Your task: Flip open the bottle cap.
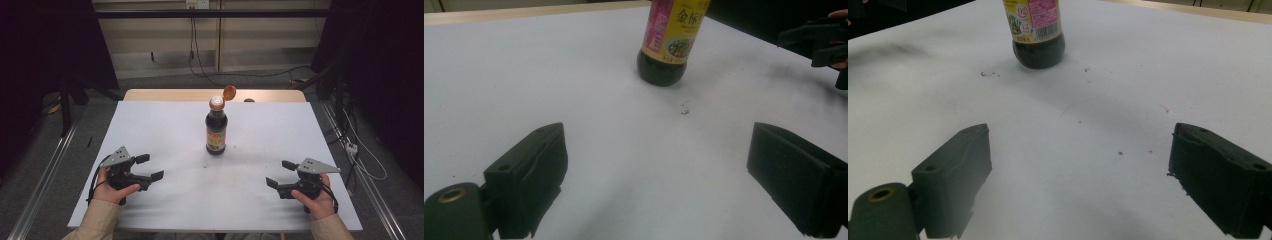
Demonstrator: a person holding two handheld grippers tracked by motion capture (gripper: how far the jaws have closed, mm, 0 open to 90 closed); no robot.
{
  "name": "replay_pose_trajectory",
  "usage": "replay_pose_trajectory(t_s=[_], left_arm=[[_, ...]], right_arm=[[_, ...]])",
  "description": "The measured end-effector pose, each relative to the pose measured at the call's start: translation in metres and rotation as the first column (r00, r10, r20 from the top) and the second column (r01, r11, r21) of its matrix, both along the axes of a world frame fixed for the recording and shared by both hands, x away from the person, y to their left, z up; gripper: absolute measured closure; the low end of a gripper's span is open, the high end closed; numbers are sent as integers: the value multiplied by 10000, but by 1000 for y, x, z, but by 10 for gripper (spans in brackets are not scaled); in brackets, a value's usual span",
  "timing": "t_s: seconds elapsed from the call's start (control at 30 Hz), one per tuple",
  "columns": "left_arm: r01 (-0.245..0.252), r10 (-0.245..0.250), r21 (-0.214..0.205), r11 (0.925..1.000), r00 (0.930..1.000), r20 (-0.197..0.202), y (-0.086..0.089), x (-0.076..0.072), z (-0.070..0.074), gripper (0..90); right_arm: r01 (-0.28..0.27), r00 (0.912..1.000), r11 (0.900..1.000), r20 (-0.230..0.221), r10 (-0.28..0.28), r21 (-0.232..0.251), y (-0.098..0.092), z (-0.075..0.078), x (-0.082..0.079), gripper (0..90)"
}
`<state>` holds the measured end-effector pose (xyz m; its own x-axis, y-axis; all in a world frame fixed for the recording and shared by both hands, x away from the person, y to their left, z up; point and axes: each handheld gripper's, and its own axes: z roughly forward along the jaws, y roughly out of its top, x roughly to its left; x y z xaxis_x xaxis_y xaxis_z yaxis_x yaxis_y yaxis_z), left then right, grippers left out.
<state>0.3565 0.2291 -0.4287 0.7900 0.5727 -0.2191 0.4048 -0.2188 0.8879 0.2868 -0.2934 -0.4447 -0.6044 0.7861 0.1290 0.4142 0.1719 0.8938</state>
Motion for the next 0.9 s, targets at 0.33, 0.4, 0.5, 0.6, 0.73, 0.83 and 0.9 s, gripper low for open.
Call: replay_pose_trajectory(t_s=[0.33, 0.4, 0.5, 0.6, 0.73, 0.83, 0.9], left_arm=[[-152, 152, 40, 9999, 9999, -4, 9, -4, -2, 91], [-112, 112, 14, 9999, 9999, -4, 10, -5, -2, 92], [-141, 141, 42, 9999, 9999, -14, 12, -7, -3, 92], [-152, 152, 109, 9998, 9999, -16, 14, -8, -4, 92], [-198, 198, 48, 9998, 9998, -20, 16, -10, -5, 92], [-225, 225, 84, 9997, 9997, -23, 18, -11, -6, 92], [-293, 293, 67, 9995, 9996, -46, 18, -11, -6, 92]], right_arm=[[67, 10000, 10000, 3, -67, -58, -6, -1, -4, 100], [113, 9999, 9999, 34, -113, -83, -8, -1, -5, 101], [172, 9998, 9998, 61, -172, -112, -9, -1, -7, 101], [176, 9998, 9998, 52, -176, -112, -11, -2, -8, 101], [256, 9997, 9996, 34, -256, -132, -14, -2, -10, 101], [252, 9997, 9995, 23, -252, -171, -15, -2, -11, 101], [259, 9997, 9995, 15, -259, -196, -15, -3, -12, 101]])
